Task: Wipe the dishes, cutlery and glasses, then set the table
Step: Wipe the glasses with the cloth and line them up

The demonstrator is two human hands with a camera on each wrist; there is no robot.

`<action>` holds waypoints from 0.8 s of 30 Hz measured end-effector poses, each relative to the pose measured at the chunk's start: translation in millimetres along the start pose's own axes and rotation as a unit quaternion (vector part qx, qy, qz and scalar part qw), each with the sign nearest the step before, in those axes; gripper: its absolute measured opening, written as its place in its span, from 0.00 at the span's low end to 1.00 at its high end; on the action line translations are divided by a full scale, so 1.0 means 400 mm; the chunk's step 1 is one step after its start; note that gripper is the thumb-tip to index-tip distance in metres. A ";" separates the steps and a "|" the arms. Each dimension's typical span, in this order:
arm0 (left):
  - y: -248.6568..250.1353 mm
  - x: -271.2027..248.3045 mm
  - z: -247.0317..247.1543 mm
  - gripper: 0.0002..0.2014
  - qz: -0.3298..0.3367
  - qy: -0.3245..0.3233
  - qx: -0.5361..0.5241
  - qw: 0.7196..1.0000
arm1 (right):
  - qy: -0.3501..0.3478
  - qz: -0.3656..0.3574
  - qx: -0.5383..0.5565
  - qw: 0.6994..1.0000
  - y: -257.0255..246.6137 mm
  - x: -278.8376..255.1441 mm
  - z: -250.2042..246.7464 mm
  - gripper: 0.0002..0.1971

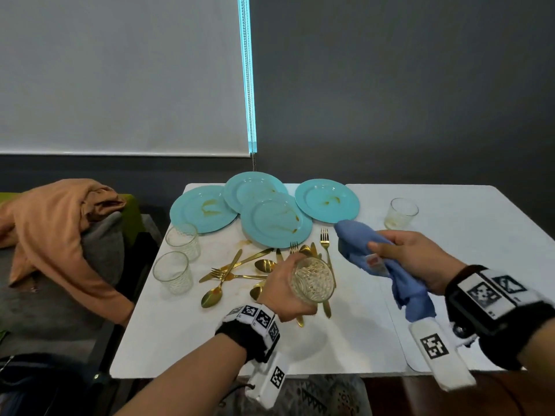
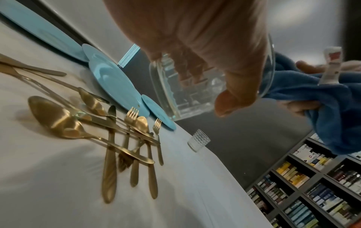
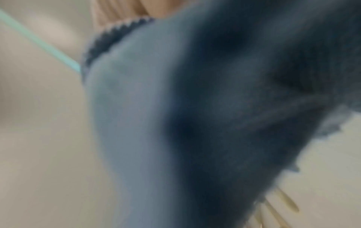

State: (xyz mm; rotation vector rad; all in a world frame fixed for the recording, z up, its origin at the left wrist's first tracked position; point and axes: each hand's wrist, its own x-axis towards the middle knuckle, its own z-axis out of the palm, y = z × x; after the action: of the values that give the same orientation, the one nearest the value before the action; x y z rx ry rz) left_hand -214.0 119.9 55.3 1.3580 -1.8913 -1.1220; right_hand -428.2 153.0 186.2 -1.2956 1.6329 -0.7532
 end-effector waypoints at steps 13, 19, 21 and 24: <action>0.051 -0.001 0.068 0.36 0.172 -0.076 0.162 0.969 | -0.147 0.035 -0.243 0.958 0.105 0.027 0.219 0.16; -0.011 -0.030 0.007 0.40 0.094 0.006 0.118 0.989 | -0.148 0.166 0.163 0.961 0.068 0.042 0.218 0.08; -0.042 -0.045 -0.038 0.40 0.032 0.051 0.082 0.995 | -0.127 0.163 0.202 0.957 0.041 0.049 0.202 0.07; -0.137 -0.085 -0.092 0.45 -0.047 0.127 0.044 0.990 | -0.089 0.142 0.211 0.963 0.020 0.082 0.193 0.08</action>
State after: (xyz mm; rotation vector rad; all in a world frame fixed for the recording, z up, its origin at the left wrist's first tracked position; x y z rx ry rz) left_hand -146.4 132.7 27.4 1.5728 -1.7243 -0.8689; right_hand -363.6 128.6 138.1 -0.7823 1.3794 -0.7349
